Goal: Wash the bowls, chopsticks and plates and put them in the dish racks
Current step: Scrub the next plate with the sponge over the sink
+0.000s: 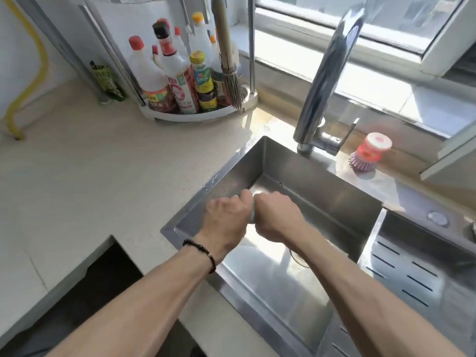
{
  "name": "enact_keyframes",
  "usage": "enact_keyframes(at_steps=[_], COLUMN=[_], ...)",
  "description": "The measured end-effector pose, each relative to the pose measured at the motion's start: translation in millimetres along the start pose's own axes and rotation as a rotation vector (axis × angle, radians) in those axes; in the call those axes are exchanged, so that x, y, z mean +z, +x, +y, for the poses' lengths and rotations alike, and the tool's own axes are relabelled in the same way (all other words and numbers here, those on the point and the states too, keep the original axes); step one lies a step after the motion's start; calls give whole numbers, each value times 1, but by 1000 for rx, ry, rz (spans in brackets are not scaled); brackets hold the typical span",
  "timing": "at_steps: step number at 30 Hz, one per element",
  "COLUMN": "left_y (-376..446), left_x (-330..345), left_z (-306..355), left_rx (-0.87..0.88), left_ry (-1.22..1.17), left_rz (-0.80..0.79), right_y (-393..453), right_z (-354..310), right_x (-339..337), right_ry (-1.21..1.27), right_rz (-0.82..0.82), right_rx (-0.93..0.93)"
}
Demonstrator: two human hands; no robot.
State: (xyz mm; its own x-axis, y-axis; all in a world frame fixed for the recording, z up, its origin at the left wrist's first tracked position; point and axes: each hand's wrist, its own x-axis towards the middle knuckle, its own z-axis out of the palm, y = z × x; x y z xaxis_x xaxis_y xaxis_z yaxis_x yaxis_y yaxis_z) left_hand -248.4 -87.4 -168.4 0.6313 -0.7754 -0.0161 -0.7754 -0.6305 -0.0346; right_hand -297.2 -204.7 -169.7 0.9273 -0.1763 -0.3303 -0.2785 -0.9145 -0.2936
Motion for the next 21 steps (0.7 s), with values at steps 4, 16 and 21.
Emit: enact_keyframes(at_steps=[4,16,21], left_y=[22,45,48], left_x=[-4,-38,-35], left_z=[7,8,15], left_rx=[-503,-371,-298], left_ry=[-612,-1085,-610], left_rz=[-298,-740,-385], right_y=[-1,11,9], right_z=[23,53,27], right_x=[15,-25,-50], right_ry=[175,-286,-339], right_rz=[310,626,444], right_rx=[-214,-595,-438])
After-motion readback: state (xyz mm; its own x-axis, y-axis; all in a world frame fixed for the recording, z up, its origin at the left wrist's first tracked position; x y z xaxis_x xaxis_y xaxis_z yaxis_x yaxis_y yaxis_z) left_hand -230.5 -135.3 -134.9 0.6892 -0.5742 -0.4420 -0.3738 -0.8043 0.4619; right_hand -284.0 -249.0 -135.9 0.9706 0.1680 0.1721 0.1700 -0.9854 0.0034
